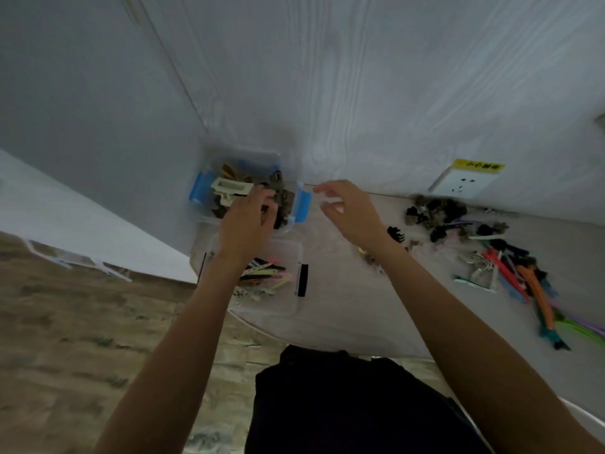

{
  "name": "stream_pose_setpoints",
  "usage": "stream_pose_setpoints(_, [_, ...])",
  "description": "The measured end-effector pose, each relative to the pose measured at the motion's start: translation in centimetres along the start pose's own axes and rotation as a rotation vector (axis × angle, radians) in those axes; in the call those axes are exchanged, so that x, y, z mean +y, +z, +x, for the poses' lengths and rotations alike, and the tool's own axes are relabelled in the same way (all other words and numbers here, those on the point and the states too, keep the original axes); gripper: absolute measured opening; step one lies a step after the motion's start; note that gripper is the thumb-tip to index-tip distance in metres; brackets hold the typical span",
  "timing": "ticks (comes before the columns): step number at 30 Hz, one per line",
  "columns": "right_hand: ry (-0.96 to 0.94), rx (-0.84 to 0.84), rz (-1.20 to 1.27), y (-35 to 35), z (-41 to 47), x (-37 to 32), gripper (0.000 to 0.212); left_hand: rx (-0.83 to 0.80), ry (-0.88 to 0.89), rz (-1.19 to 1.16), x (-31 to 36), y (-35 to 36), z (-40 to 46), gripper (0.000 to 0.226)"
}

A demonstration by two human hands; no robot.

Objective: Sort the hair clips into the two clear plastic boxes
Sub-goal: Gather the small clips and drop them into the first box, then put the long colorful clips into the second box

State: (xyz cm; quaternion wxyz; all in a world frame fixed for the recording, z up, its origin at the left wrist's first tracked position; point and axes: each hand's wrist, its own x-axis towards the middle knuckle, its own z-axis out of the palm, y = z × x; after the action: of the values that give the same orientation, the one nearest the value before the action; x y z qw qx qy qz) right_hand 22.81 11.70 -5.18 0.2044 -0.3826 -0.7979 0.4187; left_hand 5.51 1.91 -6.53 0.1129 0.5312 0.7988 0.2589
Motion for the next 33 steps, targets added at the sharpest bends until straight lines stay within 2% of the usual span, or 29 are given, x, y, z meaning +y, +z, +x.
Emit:
stream_pose_setpoints(2, [0.067, 0.075, -0.031, -1.5, -3.2, 2.1, 0.024, 0.063, 0.085, -0.014, 1.7, 0.5, -0.4, 0.023])
stream_pose_setpoints(4, [0.155, 0.126, -0.124, -2.8, -6.4, 4.8, 0.024, 0.030, 0.178, -0.073, 4.3, 1.8, -0.9, 0.023])
stream_pose_setpoints(7, [0.317, 0.119, -0.311, -4.1, -10.3, 9.3, 0.028, -0.136, 0.292, -0.160, 8.2, 5.3, -1.9, 0.027])
stream_pose_setpoints(9, [0.381, 0.054, -0.435, -4.5, -12.1, 11.6, 0.036, -0.313, 0.265, -0.148, 9.9, 8.3, -2.3, 0.037])
stream_pose_setpoints(12, [0.432, 0.011, -0.480, -5.1, -13.6, 13.4, 0.043, -0.552, 0.209, 0.045, 11.6, 12.2, -2.7, 0.056])
stream_pose_setpoints(15, [0.426, -0.075, -0.433, -5.2, -14.8, 13.9, 0.040, -0.622, 0.245, 0.204, 12.1, 14.5, -3.2, 0.052])
stream_pose_setpoints(17, [0.401, -0.091, -0.401, -5.5, -15.7, 14.4, 0.037, -0.613, 0.277, 0.266, 11.9, 15.2, -3.6, 0.044])
stream_pose_setpoints(20, [0.436, 0.108, -0.401, -6.8, -16.6, 15.2, 0.036, -0.548, 0.354, 0.293, 11.3, 15.5, -3.6, 0.034])
stream_pose_setpoints(23, [0.528, 0.240, -0.564, -9.3, -17.5, 16.7, 0.033, -0.447, 0.436, 0.331, 11.6, 15.7, -3.3, 0.015])
stream_pose_setpoints(28, [0.614, 0.167, -0.683, -10.6, -17.4, 17.7, 0.031, -0.321, 0.496, 0.253, 11.2, 15.2, -3.5, 0.011])
stream_pose_setpoints(30, [0.568, 0.122, -0.672, -10.2, -17.6, 17.7, 0.023, -0.286, 0.519, 0.213, 12.3, 14.6, -3.4, 0.008])
stream_pose_setpoints(33, [0.440, 0.100, -0.599, -9.5, -18.5, 17.6, 0.014, -0.348, 0.470, 0.165, 15.4, 14.1, -2.5, 0.018])
